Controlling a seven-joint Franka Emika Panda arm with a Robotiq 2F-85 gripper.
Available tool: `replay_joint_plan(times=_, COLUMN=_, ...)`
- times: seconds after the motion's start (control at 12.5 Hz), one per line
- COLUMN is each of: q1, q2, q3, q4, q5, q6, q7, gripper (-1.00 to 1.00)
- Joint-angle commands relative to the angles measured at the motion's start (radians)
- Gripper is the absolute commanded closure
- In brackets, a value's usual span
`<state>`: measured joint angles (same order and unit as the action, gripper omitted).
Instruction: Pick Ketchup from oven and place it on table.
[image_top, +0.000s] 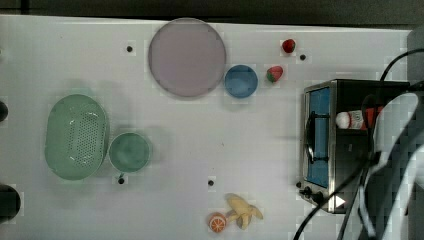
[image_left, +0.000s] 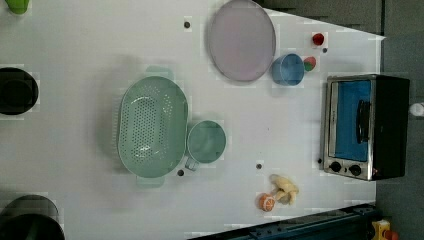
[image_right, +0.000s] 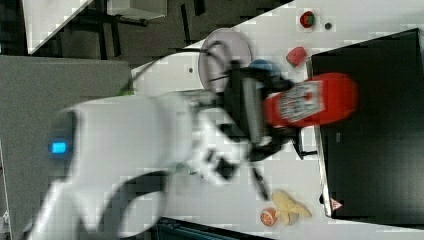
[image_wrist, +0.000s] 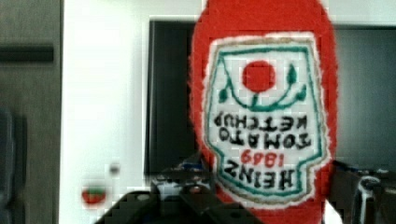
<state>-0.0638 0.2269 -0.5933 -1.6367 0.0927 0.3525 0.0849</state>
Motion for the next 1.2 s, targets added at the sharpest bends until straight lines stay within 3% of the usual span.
replay_joint_plan(times=0.08, q1=0.095, q2=-0.057, q3=0.021, q4=0.131, q5=-0.044, q6=-0.175, q7=-0.022, gripper=-0.27)
replay_joint_plan(times=0.64, q1=0.2, q2=-0.094, q3=0.314, q4=0.11, q5=-0.061, q6=-0.321, q7=-0.022, gripper=-0.27)
replay_joint_plan(times=0.88, q1=0.217, q2=-0.094, q3=0.41, q4=0.012, q5=-0.062, q6=-0.307, q7=-0.02, gripper=-0.27)
replay_joint_plan(times=1.2, q1=0.222, q2=-0.094, q3=0.436, q4=-0.188, q5=-0.09, q6=-0.177, q7=-0.015, gripper=-0.27)
